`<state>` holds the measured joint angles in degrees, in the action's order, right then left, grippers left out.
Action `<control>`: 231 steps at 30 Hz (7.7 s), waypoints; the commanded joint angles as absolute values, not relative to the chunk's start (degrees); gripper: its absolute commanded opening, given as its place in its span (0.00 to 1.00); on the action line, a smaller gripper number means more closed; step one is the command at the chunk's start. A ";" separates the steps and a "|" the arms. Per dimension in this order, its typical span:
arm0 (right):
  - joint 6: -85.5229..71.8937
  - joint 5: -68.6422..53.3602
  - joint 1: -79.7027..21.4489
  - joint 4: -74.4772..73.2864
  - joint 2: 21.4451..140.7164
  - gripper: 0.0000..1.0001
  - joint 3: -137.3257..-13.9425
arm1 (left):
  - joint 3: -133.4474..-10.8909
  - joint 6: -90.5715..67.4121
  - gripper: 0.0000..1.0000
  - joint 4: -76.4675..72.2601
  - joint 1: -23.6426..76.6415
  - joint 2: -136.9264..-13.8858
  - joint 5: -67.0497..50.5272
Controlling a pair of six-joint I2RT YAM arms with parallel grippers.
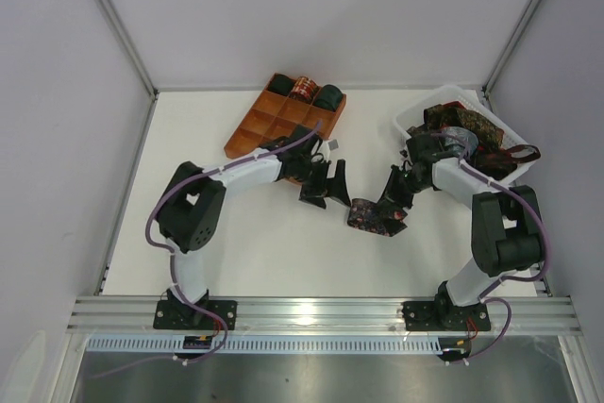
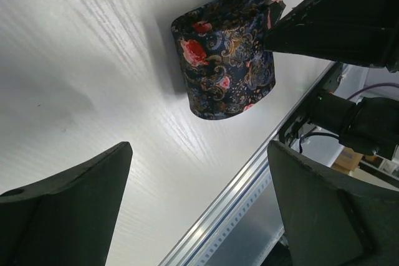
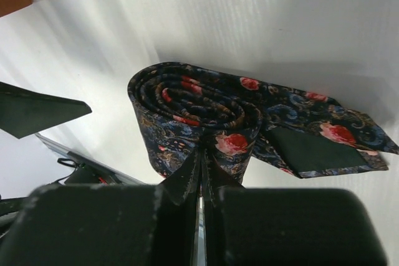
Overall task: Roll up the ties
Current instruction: Roll the tie, then place the rolled tie into the container
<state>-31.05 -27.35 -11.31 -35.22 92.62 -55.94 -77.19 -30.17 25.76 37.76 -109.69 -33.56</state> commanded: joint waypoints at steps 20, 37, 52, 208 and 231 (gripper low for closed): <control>-27.60 -23.47 -10.37 -33.58 91.85 0.03 -53.26 | -79.54 -40.87 0.98 13.88 40.34 -119.53 -43.33; -25.93 -24.34 -9.40 -33.40 91.76 0.03 -52.30 | -79.45 -45.44 0.89 10.29 44.03 -124.36 -37.36; -24.96 -24.79 -9.23 -33.40 91.85 0.02 -51.59 | -80.42 -49.39 0.70 9.23 44.12 -126.39 -35.68; -25.66 -25.84 -12.39 -45.53 80.51 0.04 -53.96 | -125.07 -14.06 0.82 67.50 37.09 -132.10 14.06; -26.54 -24.96 -14.15 -45.09 82.88 0.05 -56.16 | -119.72 -18.45 0.89 62.41 33.75 -117.70 -1.49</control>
<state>-25.69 -25.71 -13.87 -45.52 82.35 -53.76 -122.13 -15.64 65.30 35.20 -124.31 3.27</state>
